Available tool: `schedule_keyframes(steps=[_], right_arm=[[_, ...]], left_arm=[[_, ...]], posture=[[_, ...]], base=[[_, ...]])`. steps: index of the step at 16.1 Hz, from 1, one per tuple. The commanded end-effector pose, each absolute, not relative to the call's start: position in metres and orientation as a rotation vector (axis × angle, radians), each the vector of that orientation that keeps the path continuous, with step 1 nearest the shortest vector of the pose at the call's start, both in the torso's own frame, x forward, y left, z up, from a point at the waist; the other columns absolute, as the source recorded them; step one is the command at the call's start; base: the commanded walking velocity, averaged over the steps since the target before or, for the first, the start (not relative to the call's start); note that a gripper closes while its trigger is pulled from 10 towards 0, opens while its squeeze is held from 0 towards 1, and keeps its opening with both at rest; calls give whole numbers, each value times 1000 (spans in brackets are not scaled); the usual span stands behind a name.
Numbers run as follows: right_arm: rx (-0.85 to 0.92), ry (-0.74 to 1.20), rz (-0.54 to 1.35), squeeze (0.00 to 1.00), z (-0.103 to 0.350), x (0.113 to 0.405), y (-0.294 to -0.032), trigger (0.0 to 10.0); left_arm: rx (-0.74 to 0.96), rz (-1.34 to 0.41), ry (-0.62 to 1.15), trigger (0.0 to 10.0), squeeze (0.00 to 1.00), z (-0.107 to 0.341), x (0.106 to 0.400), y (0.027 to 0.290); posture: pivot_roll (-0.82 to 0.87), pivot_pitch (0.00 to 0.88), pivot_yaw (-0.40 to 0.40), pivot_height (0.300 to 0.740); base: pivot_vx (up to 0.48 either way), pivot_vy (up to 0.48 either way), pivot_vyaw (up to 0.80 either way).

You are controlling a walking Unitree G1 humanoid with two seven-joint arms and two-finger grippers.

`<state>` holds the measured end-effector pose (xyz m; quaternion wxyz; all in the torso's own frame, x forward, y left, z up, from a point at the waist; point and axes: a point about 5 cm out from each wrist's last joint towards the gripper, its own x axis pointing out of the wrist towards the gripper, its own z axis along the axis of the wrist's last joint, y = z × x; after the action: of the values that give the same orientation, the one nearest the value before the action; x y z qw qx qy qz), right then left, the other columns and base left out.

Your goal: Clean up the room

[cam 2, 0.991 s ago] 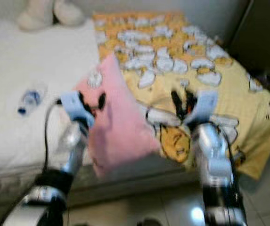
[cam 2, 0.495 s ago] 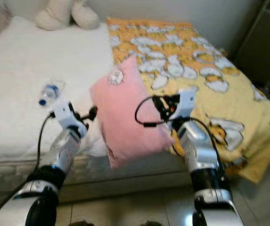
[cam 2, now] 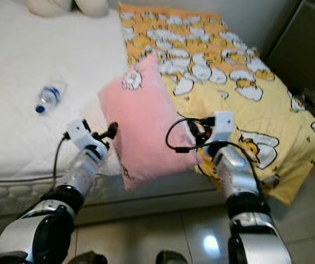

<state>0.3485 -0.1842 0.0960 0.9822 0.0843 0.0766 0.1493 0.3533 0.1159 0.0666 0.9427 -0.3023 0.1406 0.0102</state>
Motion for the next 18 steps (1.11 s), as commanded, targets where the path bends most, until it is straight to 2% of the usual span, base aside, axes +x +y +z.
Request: schedule_keyframes(steps=[1,4,6,7,8,12,15,18], right_arm=[[183,158,306,0,97,353,-183,10000],[201,191,311,0,94,358,-173,10000],[251,241,317,0,87,360,-160,10000],[263,252,317,0,85,360,-157,10000],[303,269,301,0,82,359,-156,0],[342,284,256,0,74,354,-169,0],[332,295,190,0,64,344,-198,0],[333,310,211,0,58,340,-192,0]], left_arm=[[-650,5,298,10000,0,72,357,102],[-756,-16,353,10000,0,67,352,79],[-843,-134,408,10000,0,65,343,42],[-853,-151,418,10000,0,63,340,38],[-884,-151,440,0,0,58,336,35],[-966,-158,441,0,0,55,333,34],[-937,-218,441,0,0,55,330,26],[-944,-244,417,0,0,59,331,23]], posture=[[-160,168,-102,719],[-166,198,-107,719],[-159,217,-109,719],[-158,218,-109,719],[-155,217,-109,719],[-154,220,-110,719],[-172,230,-109,719],[-182,232,-102,719]], base=[[0,0,0],[0,0,0],[0,0,0],[0,0,0],[0,0,0],[0,0,0],[0,0,0],[0,0,0]])
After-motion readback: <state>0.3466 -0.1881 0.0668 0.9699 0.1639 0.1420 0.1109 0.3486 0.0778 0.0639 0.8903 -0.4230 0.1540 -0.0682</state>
